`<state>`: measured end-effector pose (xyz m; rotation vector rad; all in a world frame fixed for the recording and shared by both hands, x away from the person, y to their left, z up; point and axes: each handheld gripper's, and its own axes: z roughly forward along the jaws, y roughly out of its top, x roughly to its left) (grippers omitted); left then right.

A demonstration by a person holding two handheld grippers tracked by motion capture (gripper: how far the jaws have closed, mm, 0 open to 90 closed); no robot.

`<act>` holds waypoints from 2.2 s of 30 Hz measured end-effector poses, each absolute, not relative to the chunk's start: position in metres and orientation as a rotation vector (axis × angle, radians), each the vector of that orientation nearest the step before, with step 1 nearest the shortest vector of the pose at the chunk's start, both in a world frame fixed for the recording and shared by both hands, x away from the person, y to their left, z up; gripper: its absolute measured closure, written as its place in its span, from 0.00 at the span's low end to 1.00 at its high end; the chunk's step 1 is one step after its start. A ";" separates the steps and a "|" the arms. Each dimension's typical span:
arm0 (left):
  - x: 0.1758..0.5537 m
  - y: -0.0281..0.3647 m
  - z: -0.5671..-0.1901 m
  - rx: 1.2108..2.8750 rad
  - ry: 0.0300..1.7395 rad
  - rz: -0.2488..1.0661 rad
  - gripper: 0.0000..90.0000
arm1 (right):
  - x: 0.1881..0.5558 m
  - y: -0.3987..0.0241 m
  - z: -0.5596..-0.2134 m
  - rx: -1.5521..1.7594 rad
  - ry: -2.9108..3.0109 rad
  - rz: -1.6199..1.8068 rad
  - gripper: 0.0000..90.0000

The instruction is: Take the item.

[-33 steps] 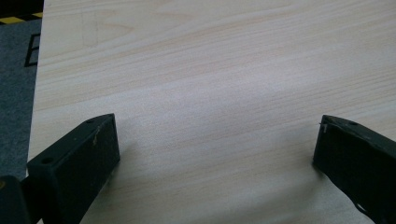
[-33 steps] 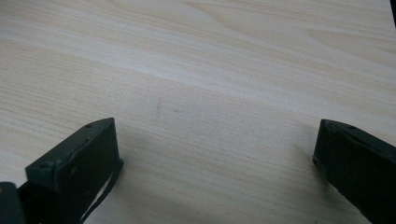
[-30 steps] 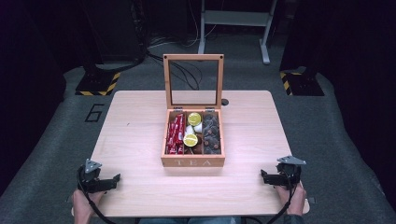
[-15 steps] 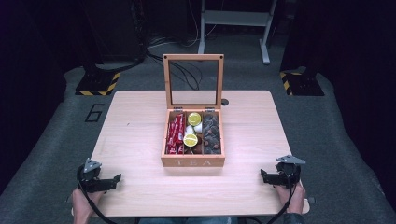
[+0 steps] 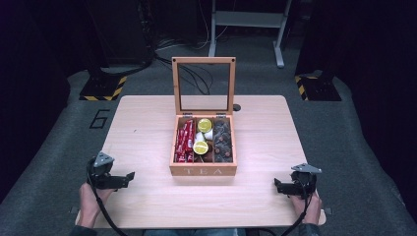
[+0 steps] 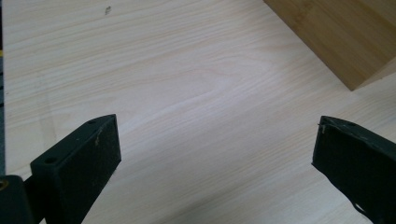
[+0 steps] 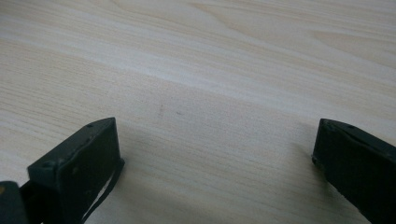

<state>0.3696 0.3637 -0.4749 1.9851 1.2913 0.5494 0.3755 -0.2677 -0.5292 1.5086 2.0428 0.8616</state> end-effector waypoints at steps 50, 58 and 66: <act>0.429 0.251 -0.407 2.127 1.015 0.460 0.03 | 0.377 -0.267 -0.529 1.494 2.043 0.872 0.02; 0.440 0.215 -0.402 2.082 0.973 0.407 0.00 | 0.376 -0.266 -0.529 1.501 2.037 0.873 0.03; 0.457 0.179 -0.409 2.116 0.936 0.356 0.02 | 0.376 -0.266 -0.529 1.500 2.027 0.878 0.04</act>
